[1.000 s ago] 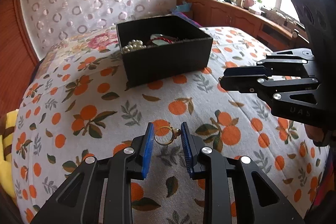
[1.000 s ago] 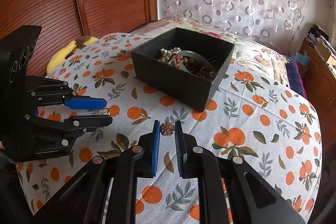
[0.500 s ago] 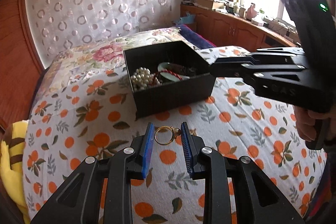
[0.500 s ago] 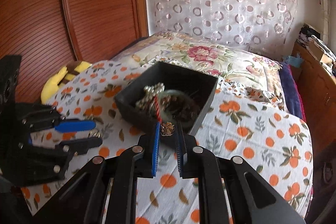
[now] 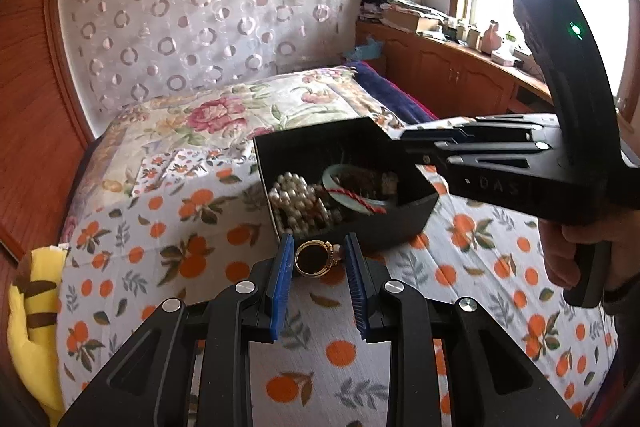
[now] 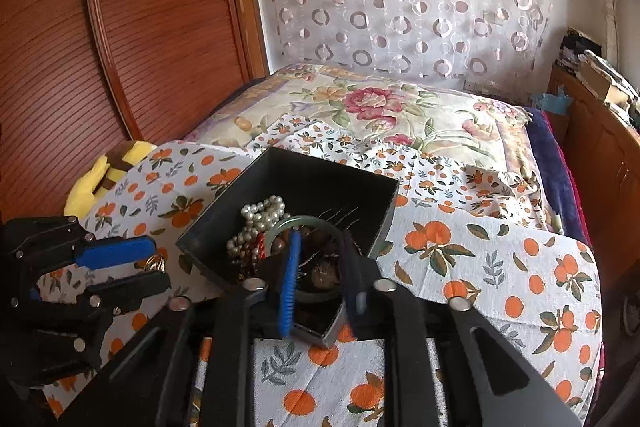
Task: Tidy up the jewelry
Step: 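Lower the gold ring into the box with the left gripper and open it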
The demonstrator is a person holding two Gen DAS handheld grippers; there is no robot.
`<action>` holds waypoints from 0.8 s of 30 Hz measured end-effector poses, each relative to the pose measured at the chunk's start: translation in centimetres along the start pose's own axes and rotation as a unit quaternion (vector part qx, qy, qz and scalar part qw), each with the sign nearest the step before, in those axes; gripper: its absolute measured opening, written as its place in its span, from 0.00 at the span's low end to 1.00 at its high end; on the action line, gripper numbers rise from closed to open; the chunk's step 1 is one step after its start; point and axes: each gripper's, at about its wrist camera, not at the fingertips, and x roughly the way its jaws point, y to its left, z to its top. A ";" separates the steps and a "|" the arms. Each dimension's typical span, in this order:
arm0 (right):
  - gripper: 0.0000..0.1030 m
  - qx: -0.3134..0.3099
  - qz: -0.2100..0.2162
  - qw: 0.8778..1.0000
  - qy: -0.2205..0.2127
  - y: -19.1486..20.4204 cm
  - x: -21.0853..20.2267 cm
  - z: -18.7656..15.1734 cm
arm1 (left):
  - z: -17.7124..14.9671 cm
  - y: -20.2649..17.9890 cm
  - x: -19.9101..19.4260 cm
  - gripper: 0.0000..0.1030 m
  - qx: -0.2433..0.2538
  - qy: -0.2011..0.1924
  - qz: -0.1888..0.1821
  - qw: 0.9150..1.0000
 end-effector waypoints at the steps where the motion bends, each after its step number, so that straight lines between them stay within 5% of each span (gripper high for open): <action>1: 0.27 0.002 0.002 1.000 -0.001 -0.2 -0.1 0.0 | 0.2 0.0 0.1 0.24 0.000 -0.001 0.001 1.000; 24: 0.27 -0.001 -0.019 0.999 -0.027 -1.4 -3.8 -1.7 | 5.1 1.3 3.8 0.24 -0.033 -0.018 0.020 0.999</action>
